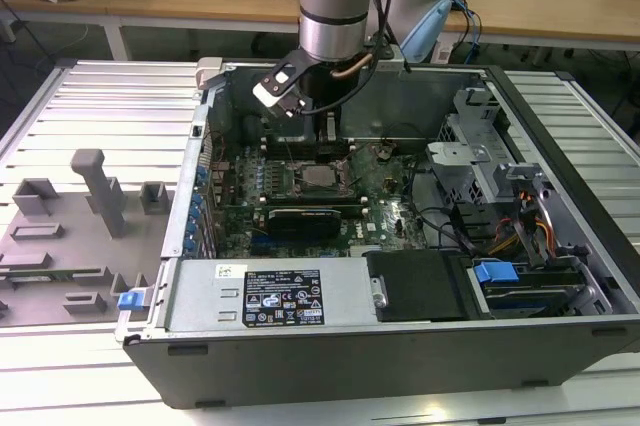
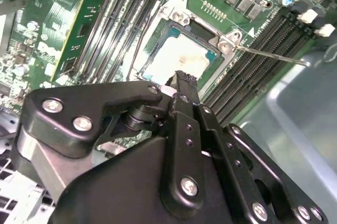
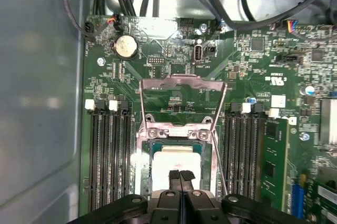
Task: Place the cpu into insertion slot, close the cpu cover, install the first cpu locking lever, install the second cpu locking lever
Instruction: 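Place the cpu into insertion slot, then close the cpu cover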
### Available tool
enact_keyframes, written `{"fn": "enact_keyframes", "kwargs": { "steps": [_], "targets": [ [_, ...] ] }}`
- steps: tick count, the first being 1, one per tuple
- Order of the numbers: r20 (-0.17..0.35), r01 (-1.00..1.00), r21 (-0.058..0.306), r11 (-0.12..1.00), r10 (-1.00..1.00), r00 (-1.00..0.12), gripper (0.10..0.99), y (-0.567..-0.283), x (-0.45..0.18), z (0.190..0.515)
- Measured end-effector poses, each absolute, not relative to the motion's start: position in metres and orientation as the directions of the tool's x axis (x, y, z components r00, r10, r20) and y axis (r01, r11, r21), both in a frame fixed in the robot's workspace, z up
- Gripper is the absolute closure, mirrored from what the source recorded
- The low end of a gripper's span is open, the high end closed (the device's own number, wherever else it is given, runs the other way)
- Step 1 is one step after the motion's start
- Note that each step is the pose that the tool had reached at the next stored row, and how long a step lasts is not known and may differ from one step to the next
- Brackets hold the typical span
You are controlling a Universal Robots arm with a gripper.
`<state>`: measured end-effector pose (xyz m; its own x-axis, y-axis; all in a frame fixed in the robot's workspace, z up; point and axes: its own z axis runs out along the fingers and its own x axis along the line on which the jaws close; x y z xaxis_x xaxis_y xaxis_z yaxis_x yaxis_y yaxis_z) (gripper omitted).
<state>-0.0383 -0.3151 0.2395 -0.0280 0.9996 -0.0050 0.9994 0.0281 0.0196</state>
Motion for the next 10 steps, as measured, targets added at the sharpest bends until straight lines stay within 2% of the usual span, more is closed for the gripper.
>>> {"fn": "enact_keyframes", "kwargs": {
  "steps": [10],
  "targets": [
    [-0.005,0.999,0.020,0.028,1.000,-0.028,0.980,-0.3151,-0.0383,0.2398]
  ]
}}
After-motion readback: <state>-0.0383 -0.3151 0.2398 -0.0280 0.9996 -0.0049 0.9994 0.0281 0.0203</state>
